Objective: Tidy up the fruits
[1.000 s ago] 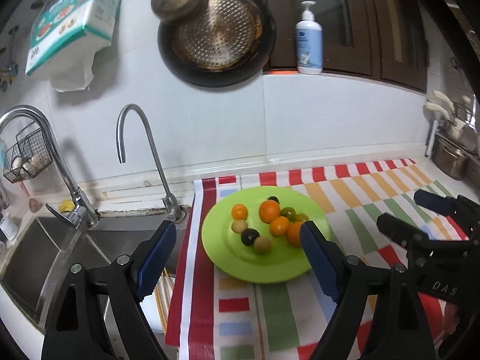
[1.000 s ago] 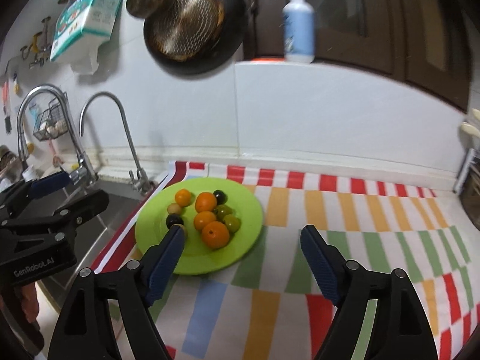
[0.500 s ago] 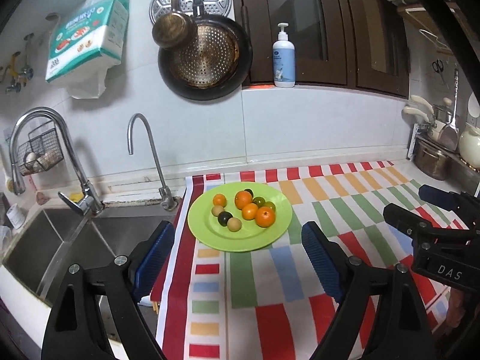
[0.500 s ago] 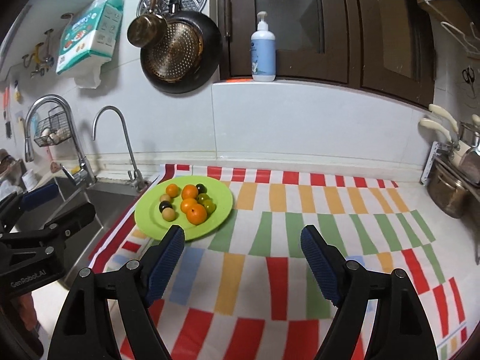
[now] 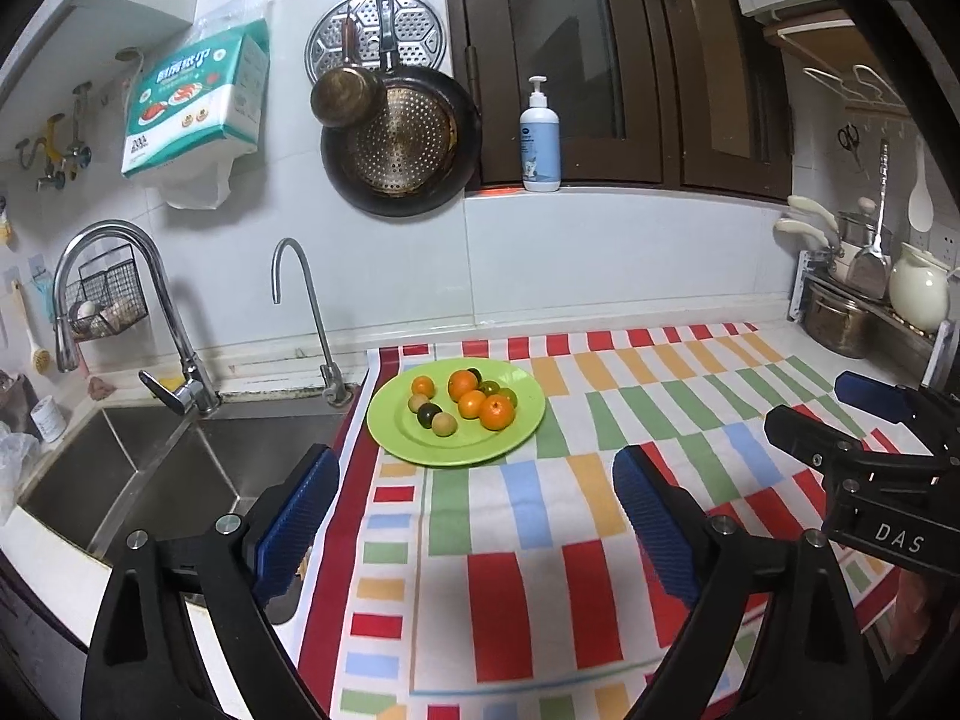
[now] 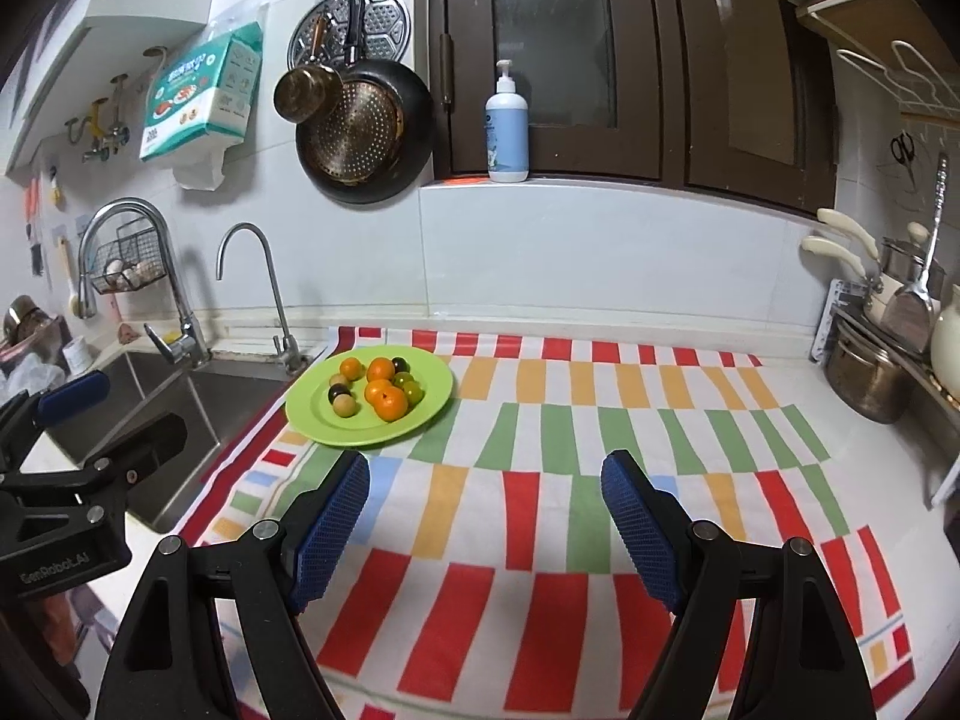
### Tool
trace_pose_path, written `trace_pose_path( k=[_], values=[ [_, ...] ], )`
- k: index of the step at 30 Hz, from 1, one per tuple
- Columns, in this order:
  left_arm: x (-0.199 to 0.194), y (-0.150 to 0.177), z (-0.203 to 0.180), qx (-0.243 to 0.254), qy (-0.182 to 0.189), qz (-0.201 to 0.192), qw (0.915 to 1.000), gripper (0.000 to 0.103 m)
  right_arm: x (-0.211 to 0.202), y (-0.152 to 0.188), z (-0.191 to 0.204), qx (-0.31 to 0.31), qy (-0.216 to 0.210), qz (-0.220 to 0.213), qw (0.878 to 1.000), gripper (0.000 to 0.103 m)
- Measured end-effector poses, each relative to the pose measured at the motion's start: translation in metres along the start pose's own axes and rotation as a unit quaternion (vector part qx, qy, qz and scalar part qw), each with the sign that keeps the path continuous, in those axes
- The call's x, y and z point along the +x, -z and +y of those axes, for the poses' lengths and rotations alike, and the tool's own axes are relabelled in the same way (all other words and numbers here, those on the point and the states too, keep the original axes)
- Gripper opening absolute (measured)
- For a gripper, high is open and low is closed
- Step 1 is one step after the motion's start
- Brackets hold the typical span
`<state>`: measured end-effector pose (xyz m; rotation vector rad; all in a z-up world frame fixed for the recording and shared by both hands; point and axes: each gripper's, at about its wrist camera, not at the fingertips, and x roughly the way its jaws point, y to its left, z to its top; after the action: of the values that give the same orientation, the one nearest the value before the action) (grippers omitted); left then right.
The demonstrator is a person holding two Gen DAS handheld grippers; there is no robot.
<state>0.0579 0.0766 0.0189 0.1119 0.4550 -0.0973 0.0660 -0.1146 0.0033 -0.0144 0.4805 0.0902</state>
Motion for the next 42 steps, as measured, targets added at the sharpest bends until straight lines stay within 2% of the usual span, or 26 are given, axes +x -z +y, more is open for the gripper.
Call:
trace_pose_path(
  k=[8, 17, 42],
  values=[
    [-0.028, 0.009, -0.009, -0.001, -0.01, -0.012, 0.9999, 0.101, -0.029, 0.014, -0.006, -0.003, -0.006, -0.006, 1.0, 0.08],
    [-0.048, 0.016, -0.013, -0.004, -0.014, -0.013, 0.9998, 0.103, -0.048, 0.019, -0.007, -0.011, -0.013, -0.013, 1.0, 0.08],
    [-0.075, 0.022, -0.014, 0.003, -0.025, -0.019, 0.9995, 0.103, -0.064, 0.028, -0.001, -0.017, -0.025, -0.015, 0.999, 0.08]
  ],
)
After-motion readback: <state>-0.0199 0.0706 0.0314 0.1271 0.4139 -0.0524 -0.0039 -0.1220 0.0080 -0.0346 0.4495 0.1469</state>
